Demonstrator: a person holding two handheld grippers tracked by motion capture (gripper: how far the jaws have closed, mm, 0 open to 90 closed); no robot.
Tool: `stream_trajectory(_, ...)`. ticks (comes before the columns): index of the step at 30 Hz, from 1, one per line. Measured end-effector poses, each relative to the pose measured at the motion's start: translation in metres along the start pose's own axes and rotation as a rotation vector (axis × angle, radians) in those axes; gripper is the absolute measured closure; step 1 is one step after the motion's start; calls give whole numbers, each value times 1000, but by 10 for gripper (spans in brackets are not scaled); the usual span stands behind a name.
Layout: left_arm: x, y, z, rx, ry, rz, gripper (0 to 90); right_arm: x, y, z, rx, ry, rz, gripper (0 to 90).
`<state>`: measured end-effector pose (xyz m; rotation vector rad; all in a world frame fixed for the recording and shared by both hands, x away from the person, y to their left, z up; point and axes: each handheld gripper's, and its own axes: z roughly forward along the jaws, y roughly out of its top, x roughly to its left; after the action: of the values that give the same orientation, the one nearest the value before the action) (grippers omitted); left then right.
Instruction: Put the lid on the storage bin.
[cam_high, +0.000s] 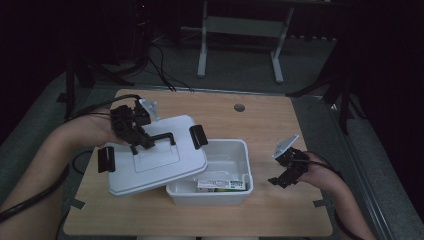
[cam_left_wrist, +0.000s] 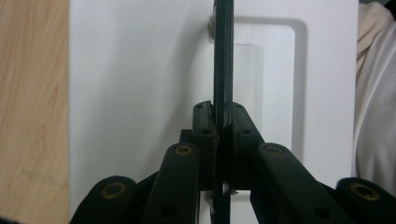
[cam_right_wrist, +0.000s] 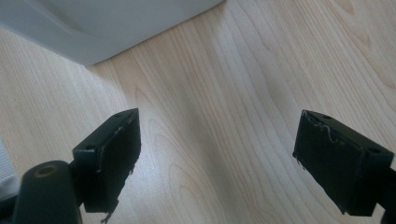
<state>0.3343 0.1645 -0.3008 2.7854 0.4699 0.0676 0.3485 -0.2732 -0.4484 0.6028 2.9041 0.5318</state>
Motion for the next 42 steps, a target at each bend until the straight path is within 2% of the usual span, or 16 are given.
stream_trajectory(8, -6, 33, 16, -16, -40, 58, 839, 0, -1, 0, -6, 2, -5, 145)
stream_trajectory(16, -12, 62, 27, -23, -56, 115, 839, 0, -4, 1, 1, 3, -3, 145)
stream_trajectory(18, -12, 62, 27, -23, -56, 115, 839, 0, -4, 1, 0, 3, -3, 145)
stream_trajectory(19, -14, 73, 30, -34, -57, 127, 839, 0, -4, 1, 0, 3, -2, 145)
stream_trajectory(22, -16, 82, 35, -35, -59, 142, 839, 1, -5, 2, -1, 6, 3, 145)
stream_trajectory(28, -19, 98, 49, -24, -68, 189, 839, 0, -6, 2, -1, 7, 2, 145)
stream_trajectory(34, -20, 110, 63, -36, -86, 215, 838, 0, -8, 4, -6, 9, 4, 145)
stream_trajectory(36, -21, 113, 68, -29, -99, 217, 838, 0, -9, 4, -1, 10, 5, 145)
stream_trajectory(42, -20, 116, 81, -16, -99, 219, 838, 1, -8, 5, 2, 11, 5, 145)
